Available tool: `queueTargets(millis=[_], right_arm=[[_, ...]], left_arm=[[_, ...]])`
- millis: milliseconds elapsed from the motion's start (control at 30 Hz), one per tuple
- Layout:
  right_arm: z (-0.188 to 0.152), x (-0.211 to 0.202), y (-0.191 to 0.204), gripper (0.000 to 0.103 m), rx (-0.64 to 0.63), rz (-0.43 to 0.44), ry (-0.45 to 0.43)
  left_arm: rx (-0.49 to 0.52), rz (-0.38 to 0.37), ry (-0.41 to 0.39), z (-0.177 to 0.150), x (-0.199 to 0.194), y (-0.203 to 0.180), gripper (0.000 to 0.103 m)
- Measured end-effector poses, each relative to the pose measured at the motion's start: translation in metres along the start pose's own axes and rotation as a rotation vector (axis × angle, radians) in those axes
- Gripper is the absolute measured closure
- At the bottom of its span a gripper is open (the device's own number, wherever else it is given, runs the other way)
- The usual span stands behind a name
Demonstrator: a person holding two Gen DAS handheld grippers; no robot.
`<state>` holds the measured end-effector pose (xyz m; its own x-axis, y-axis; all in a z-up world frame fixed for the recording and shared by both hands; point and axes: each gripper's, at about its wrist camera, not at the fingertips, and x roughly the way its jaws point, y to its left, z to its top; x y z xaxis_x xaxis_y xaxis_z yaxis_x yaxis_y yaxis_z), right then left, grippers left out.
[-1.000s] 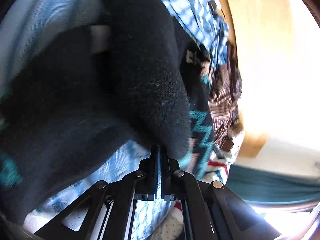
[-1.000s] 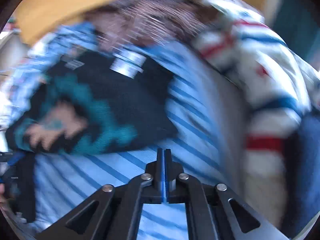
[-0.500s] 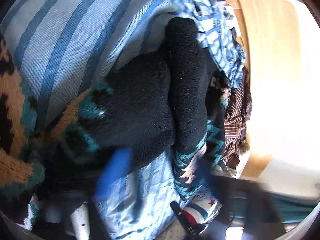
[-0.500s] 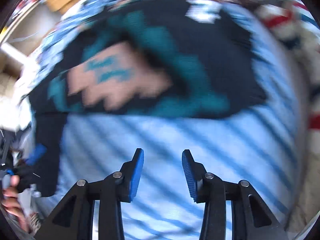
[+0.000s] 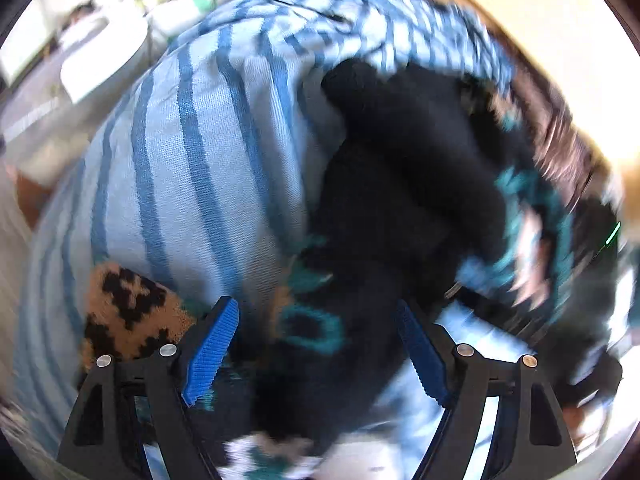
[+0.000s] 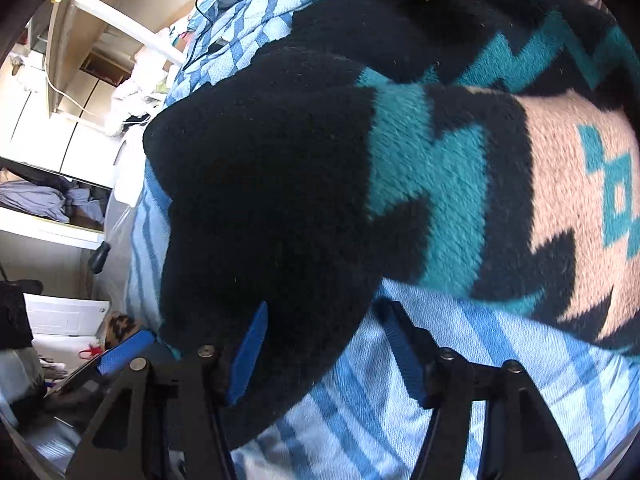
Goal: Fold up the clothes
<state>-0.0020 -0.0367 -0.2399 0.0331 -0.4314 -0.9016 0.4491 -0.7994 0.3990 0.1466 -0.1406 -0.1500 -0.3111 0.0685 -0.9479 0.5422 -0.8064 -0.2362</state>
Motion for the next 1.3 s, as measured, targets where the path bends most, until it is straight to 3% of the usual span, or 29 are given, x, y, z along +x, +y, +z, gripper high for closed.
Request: queueTargets(millis=[33,100,133,167,333,433,500,567,767,800,867,900,1000,1033,1067,1100,1200,1300], right_arm=[[0.000,-0.002,0.001,0.072,-0.008,0.001,-0.013],[-0.001,-0.007,0.001,0.078,-0.010,0.036,-0.028],[-0.002,-0.011,0.001,0.081,-0.008,0.054,-0.036],[-0.002,-0.014,0.002,0.082,-0.010,0.071,-0.040],[-0.002,-0.036,0.024,0.083,-0.098,0.135,-0.049],[-0.010,-0.046,0.045,0.082,-0.210,0.122,-0.054],[-0.020,-0.050,0.055,0.076,-0.271,0.099,-0.052],[-0.033,-0.052,0.059,0.061,-0.305,0.036,-0.069],[-0.037,-0.069,0.041,0.050,-0.305,-0.218,-0.179],[-0.034,-0.070,0.040,0.047,-0.312,-0.274,-0.191],[-0.030,-0.066,0.040,0.023,-0.361,-0.331,-0.197],[-0.028,-0.061,0.042,0.020,-0.392,-0.344,-0.187],[-0.027,-0.043,0.049,0.026,-0.479,-0.376,-0.131],[-0.027,-0.039,0.051,0.047,-0.509,-0.401,-0.135],[-0.025,-0.036,0.052,0.082,-0.542,-0.474,-0.167],[-0.023,-0.035,0.052,0.085,-0.559,-0.530,-0.196],[0.006,-0.063,0.037,0.087,-0.409,-0.492,-0.264],[0.042,-0.086,0.017,0.085,-0.283,-0.559,-0.337]], left_arm=[[0.045,0.022,-0.001,-0.005,0.003,-0.005,0.028],[0.117,0.053,-0.016,-0.016,0.006,-0.014,0.041],[0.130,0.048,-0.019,-0.021,0.006,-0.017,0.068],[0.127,0.048,-0.030,-0.024,0.006,-0.018,0.086],[0.005,0.035,-0.075,-0.023,-0.008,0.005,0.090],[-0.062,0.077,-0.150,-0.015,-0.027,0.031,0.090],[-0.083,0.110,-0.181,-0.008,-0.034,0.041,0.090],[-0.082,0.149,-0.173,-0.002,-0.033,0.042,0.090],[-0.022,0.256,-0.151,0.011,-0.009,0.001,0.090],[-0.013,0.265,-0.145,-0.004,-0.019,0.014,0.090],[-0.029,0.261,-0.139,-0.010,-0.024,0.022,0.090],[-0.038,0.258,-0.137,-0.011,-0.025,0.025,0.090],[-0.043,0.250,-0.133,-0.014,-0.025,0.026,0.090],[-0.043,0.249,-0.132,-0.014,-0.023,0.025,0.090],[-0.044,0.247,-0.129,-0.014,-0.022,0.025,0.090],[-0.044,0.245,-0.126,-0.013,-0.021,0.025,0.090],[-0.045,0.243,-0.117,-0.011,-0.018,0.024,0.089],[-0.059,0.239,-0.113,-0.010,-0.013,0.022,0.087]])
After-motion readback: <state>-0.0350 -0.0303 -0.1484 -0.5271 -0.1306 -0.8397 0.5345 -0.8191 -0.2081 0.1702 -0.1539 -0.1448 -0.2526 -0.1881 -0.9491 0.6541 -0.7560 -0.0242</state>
